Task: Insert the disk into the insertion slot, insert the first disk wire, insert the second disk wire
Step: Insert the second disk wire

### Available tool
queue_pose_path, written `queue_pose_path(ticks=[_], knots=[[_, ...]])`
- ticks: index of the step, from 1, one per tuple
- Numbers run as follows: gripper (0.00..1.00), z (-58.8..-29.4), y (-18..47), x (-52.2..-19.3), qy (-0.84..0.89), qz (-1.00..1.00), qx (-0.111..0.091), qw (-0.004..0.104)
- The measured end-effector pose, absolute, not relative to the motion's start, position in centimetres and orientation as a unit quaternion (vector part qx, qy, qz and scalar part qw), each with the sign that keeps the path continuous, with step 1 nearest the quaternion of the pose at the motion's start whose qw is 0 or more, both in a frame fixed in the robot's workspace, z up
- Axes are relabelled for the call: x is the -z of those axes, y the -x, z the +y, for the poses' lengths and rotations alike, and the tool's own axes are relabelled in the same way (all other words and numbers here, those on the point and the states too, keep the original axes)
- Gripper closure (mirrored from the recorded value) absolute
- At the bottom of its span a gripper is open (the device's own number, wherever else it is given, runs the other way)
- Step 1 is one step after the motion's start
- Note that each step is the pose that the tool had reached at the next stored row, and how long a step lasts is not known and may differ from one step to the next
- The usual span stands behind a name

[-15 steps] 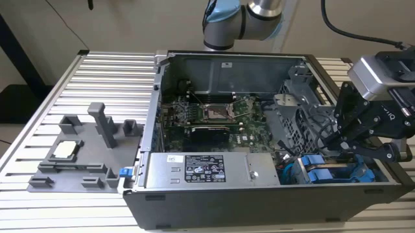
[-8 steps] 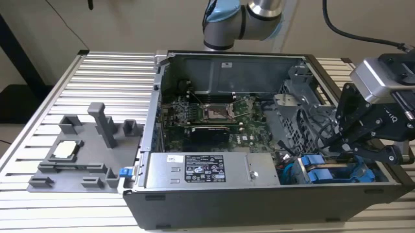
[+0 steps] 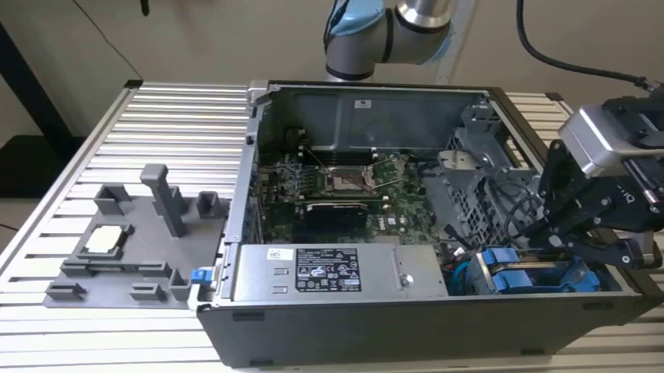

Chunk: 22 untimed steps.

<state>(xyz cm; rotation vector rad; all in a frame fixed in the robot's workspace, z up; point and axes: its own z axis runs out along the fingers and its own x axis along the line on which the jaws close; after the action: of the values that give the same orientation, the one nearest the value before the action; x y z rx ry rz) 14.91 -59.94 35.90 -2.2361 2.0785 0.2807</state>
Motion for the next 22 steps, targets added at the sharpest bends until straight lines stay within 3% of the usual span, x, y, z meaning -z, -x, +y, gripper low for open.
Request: queue_pose_path(ticks=[8, 9, 10, 22], knots=[[0.84, -60.0, -15.6, -35.5, 0.729, 0.677, -0.092, 0.04], [0.84, -60.0, -15.6, -35.4, 0.728, 0.678, -0.094, 0.042], [0.84, -59.9, -15.6, -35.1, 0.725, 0.68, -0.101, 0.052], [0.84, -60.2, -15.6, -34.2, 0.704, 0.701, -0.099, 0.055]])
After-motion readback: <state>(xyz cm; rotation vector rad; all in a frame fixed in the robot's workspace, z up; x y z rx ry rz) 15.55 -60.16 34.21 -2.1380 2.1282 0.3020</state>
